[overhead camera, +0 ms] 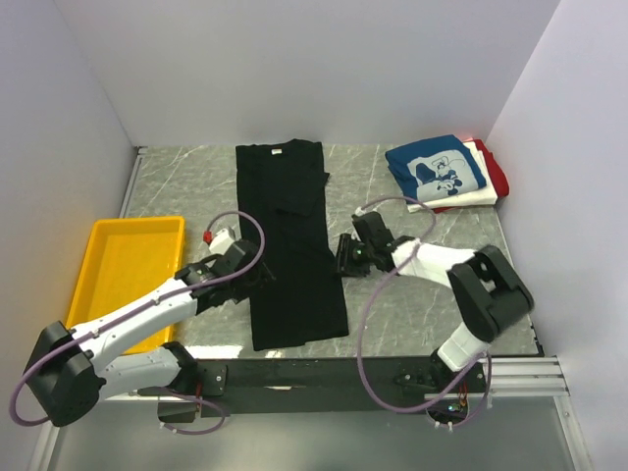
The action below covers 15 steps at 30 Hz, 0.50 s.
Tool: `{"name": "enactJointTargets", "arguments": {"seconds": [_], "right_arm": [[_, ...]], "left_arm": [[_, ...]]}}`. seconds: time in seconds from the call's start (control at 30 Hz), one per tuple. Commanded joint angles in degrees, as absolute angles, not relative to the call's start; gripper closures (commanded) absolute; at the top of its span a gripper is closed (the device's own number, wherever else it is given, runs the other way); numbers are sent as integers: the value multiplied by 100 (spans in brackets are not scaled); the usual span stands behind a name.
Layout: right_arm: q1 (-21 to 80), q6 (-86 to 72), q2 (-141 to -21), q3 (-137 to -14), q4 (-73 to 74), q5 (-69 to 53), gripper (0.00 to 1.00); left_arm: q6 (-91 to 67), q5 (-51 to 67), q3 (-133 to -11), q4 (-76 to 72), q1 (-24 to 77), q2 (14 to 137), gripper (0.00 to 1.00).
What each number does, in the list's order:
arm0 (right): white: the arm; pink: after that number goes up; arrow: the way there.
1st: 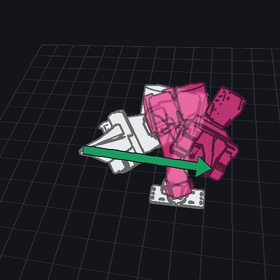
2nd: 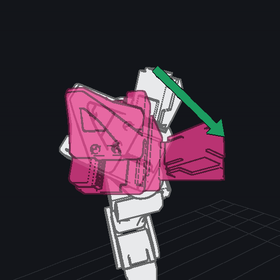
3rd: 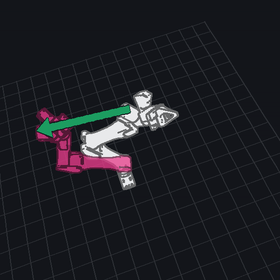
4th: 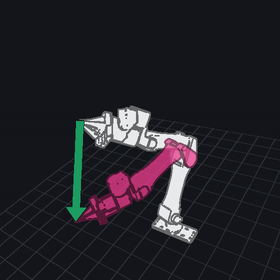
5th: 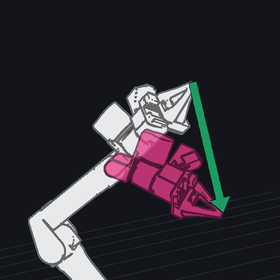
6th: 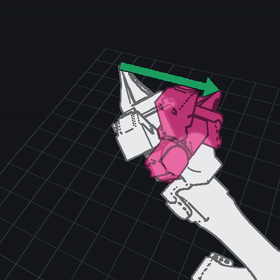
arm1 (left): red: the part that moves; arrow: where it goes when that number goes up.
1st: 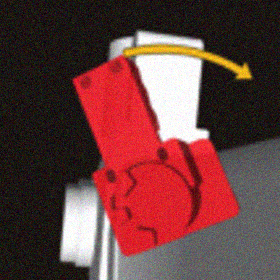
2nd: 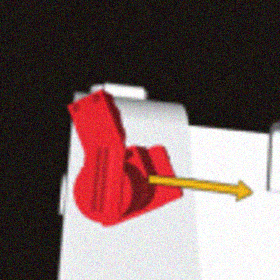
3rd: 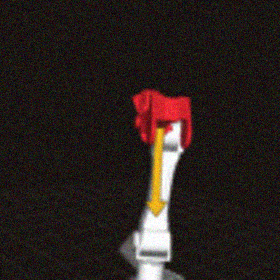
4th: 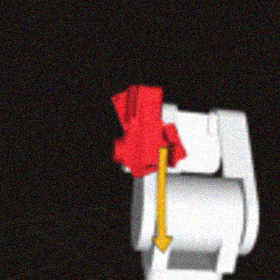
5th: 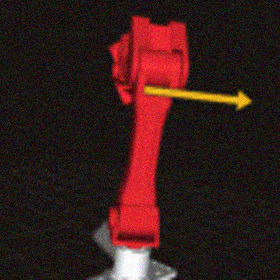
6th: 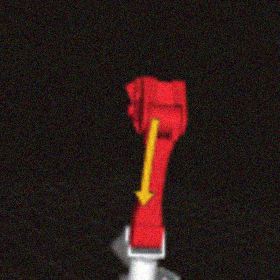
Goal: Fold and stack the t-shirts
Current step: Fold the tshirt
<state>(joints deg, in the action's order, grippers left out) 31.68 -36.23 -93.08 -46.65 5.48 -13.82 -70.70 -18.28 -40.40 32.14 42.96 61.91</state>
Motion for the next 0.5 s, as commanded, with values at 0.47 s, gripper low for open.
{"name": "enactJointTargets", "arguments": {"seconds": [0.47], "right_arm": [[4570, -4333, -7365, -2831, 185, -1292, 63]], "left_arm": [[-9448, -2206, -3516, 4500, 6530, 6388, 62]]}}
